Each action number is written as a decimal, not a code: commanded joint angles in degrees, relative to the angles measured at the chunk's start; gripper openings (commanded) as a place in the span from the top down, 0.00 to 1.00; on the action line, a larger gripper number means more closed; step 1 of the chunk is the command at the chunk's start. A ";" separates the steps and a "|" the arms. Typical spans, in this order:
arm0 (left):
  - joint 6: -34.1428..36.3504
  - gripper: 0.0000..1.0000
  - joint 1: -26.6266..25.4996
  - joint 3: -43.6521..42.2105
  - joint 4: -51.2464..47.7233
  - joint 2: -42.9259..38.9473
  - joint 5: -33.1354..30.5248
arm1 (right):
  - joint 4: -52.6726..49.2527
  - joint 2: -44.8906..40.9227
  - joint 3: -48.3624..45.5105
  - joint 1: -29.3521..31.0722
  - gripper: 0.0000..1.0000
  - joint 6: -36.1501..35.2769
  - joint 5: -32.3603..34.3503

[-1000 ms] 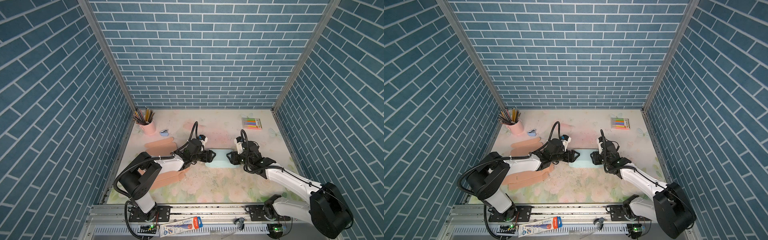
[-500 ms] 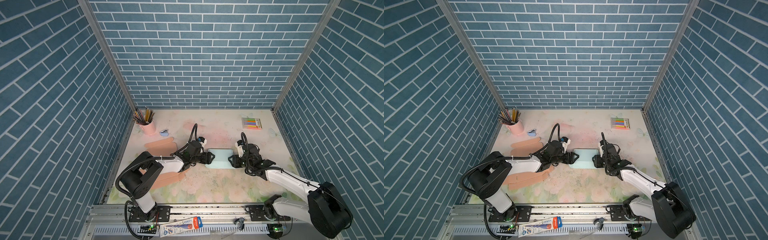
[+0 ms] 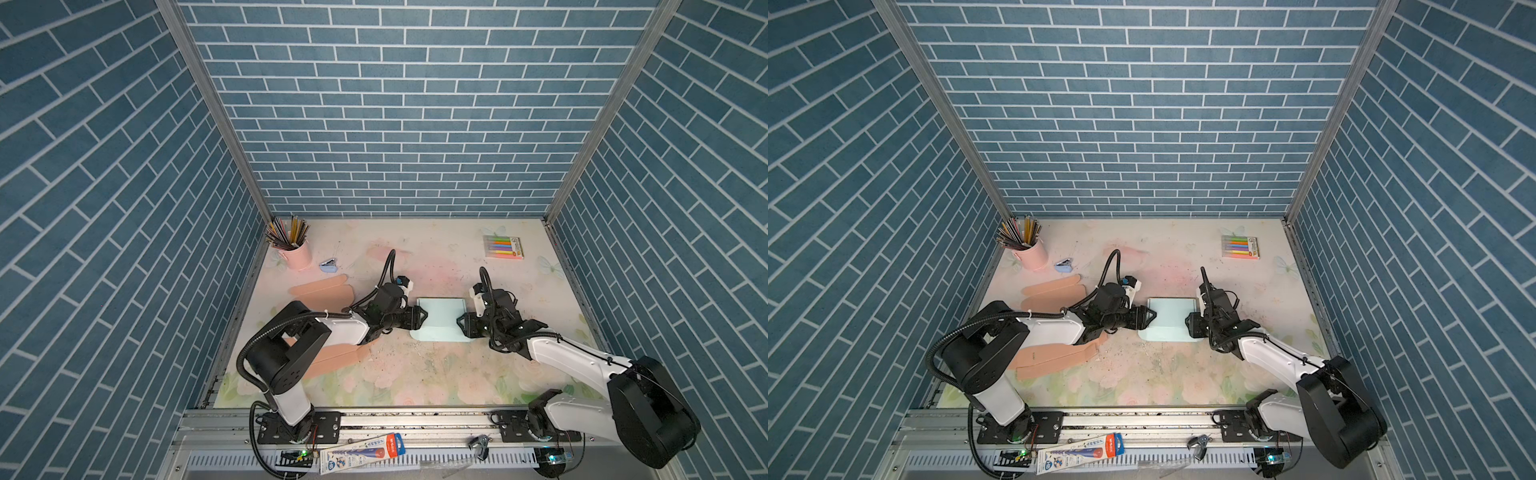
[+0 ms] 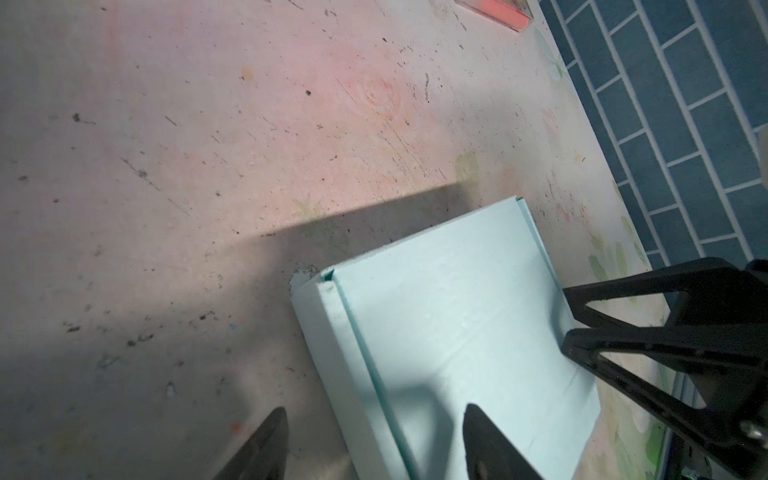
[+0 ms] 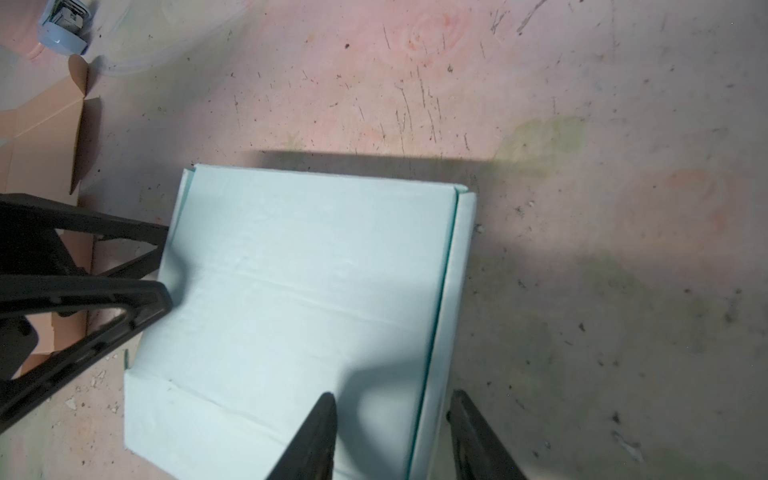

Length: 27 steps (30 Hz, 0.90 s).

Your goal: Fold the paper box

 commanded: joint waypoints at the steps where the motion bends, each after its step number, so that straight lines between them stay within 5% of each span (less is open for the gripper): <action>1: 0.05 0.36 -0.27 -1.04 0.72 0.87 -0.87 | -0.14 0.84 -1.35 -0.25 0.55 -0.26 0.42; 27: 0.45 0.47 -0.25 -1.95 0.47 0.64 -1.80 | 1.85 4.15 -0.54 -0.23 0.57 -0.34 -2.29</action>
